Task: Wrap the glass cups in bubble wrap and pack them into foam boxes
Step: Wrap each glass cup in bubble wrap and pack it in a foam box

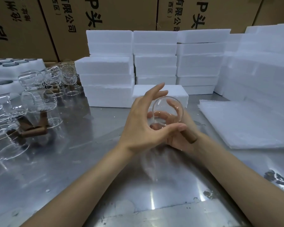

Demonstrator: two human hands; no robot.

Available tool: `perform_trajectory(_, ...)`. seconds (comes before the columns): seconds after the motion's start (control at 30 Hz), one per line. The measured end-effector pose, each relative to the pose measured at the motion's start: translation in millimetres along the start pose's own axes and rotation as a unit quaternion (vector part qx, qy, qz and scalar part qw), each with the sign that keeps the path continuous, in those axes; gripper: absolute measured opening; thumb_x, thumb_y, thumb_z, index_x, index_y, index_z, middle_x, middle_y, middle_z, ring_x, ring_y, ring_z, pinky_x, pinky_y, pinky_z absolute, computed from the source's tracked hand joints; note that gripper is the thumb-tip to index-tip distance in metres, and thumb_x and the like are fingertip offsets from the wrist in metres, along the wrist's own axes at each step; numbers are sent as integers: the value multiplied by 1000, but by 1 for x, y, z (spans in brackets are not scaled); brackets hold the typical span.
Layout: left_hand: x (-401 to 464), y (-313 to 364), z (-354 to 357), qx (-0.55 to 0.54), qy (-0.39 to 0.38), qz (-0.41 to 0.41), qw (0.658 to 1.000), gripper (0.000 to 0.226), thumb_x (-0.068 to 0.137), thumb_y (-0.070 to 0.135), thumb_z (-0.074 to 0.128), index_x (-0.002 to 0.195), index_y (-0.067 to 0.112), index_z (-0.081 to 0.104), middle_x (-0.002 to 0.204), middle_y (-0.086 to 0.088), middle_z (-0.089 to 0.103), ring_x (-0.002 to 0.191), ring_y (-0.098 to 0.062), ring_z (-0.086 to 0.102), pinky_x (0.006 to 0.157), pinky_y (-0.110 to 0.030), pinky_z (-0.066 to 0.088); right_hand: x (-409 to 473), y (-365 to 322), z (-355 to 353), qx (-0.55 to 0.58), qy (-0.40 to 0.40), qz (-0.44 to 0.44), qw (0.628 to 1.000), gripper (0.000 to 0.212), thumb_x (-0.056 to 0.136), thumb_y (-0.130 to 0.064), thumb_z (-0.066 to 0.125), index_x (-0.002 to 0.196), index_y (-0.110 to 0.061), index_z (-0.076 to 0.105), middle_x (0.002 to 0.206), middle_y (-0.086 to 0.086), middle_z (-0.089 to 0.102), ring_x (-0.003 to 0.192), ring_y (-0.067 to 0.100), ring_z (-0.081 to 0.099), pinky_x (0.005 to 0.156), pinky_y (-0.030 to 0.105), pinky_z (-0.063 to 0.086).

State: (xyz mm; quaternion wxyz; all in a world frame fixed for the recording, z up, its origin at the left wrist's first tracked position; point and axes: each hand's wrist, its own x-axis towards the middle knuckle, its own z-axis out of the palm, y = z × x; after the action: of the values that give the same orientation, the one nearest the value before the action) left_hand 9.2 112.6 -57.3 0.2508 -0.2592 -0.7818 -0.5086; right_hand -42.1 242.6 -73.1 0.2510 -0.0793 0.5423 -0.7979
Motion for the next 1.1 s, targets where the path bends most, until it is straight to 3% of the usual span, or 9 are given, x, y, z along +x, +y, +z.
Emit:
perform_trajectory(0.07,1,3,2,-55,-13,-35,998,84,61,44,82,136,30,47,126,12,60,124,-4,50,89,-11,44,-4,-2,2,-39,-26,20,999,53,85,-60,43,75,-17,73,81,3,65,68,22,41,56,29,30)
perform_trajectory(0.13,1,5,5,-106,-15,-67,992,65,62,26,88,120,28,60,118,13,64,110,4,58,74,-14,53,-5,-2,5,-56,-37,17,998,53,81,-61,44,80,-13,67,75,4,62,65,23,36,54,29,25)
perform_trajectory(0.27,3,10,13,-144,14,-104,984,31,60,20,85,83,29,67,112,19,68,86,10,64,54,-16,53,-5,1,8,-69,-6,13,998,53,78,-61,38,73,-12,57,66,5,45,56,19,28,52,29,17)
perform_trajectory(0.43,6,14,19,-211,82,-192,955,13,80,26,77,70,24,69,98,14,73,71,-6,66,37,-20,44,1,5,11,-92,10,-16,996,58,81,-67,39,51,-22,61,58,3,39,49,16,28,51,26,15)
perform_trajectory(0.53,9,18,16,-245,85,-232,938,30,95,30,57,72,18,69,98,15,73,57,-6,64,36,-15,38,3,3,8,-100,9,1,995,67,78,-76,39,51,-20,64,47,2,50,37,14,34,41,19,21)
perform_trajectory(0.63,10,17,12,-268,40,-225,936,34,101,29,45,81,17,71,102,12,73,62,0,63,47,-16,47,4,1,3,-82,-9,10,997,63,80,-71,43,57,-15,62,51,6,52,40,18,36,43,22,16)
perform_trajectory(0.77,7,11,7,-301,-24,-212,930,35,102,25,38,111,9,67,114,-5,68,75,-10,61,53,-18,52,-1,-4,-1,-62,-63,6,996,51,90,-55,40,73,-11,57,54,11,54,37,19,37,44,25,16)
perform_trajectory(0.93,0,5,9,-271,-73,-143,949,41,97,37,40,131,18,52,130,0,58,77,5,65,58,-12,51,-6,-6,-11,-54,-108,18,992,64,92,-55,31,60,-12,65,55,7,55,37,11,35,47,26,16)
perform_trajectory(1.1,-2,3,15,-249,-77,-115,959,44,90,28,45,132,16,48,134,-4,53,106,-3,61,63,-15,52,-9,-4,-10,-14,-126,-5,992,29,60,-48,65,62,-20,69,52,1,54,38,7,37,45,21,19)
